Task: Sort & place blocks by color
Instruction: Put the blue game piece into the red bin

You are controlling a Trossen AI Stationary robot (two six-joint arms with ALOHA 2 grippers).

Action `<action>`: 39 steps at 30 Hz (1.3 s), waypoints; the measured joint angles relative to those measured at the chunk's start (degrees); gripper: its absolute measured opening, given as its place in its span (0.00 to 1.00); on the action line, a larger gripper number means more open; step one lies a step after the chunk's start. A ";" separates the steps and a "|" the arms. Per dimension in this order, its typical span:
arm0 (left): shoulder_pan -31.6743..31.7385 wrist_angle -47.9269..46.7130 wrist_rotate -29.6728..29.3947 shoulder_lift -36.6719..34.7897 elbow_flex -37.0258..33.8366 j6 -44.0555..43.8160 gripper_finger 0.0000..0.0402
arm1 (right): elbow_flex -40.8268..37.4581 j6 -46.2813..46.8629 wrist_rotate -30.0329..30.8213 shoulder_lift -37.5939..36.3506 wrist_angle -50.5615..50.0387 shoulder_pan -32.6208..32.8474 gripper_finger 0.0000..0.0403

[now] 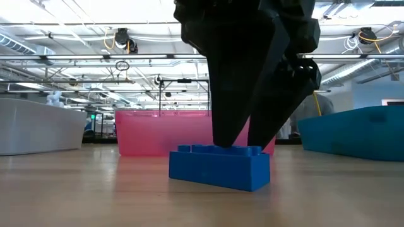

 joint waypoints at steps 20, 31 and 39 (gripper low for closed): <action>-0.02 0.72 -0.02 1.48 0.02 0.02 0.38 | -0.33 1.74 1.31 -2.87 -17.09 0.37 0.46; 0.00 3.75 -0.04 3.81 0.02 -1.82 0.38 | -0.24 8.20 2.14 -8.31 -17.63 2.89 0.46; -0.02 6.84 -0.04 6.19 0.02 -2.15 0.38 | -2.69 14.99 3.65 -8.24 -15.80 4.82 0.46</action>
